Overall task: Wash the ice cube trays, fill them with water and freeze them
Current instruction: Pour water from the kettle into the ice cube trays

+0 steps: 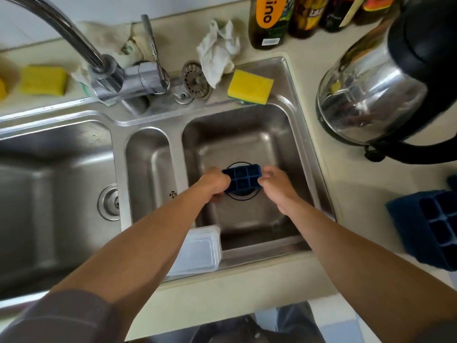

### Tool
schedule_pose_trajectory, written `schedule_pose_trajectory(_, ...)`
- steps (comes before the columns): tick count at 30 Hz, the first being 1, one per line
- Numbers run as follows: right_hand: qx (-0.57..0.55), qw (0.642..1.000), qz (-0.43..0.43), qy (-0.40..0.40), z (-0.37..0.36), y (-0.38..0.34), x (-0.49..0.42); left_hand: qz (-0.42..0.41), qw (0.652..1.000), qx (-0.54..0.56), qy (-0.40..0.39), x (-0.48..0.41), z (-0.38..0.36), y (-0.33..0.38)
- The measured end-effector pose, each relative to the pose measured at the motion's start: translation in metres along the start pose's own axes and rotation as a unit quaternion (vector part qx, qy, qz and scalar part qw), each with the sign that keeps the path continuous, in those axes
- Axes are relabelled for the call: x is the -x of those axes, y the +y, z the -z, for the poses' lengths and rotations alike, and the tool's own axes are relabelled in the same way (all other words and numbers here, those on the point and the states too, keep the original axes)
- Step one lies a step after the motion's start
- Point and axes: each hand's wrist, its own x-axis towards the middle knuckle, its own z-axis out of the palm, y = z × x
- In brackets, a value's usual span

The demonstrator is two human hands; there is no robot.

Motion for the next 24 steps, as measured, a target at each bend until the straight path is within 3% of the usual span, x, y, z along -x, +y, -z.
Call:
schedule_pose_trajectory(14, 0.018, 0.998, 0.053, -0.026, 0.020, -0.004, 0.031, -0.026, 0.998, -0.035, 0.053, 0.008, -0.005, -0.001)
schedule_pose_trajectory(20, 0.083, 0.986, 0.146, -0.024, 0.068, -0.008, 0.088, -0.110, 0.977, 0.068, 0.170, 0.053, -0.011, 0.009)
schedule_pose_trajectory(24, 0.066, 0.980, 0.187, 0.006, 0.114, -0.003, 0.135, -0.150, 0.964, 0.155, 0.157, 0.097, -0.026, 0.028)
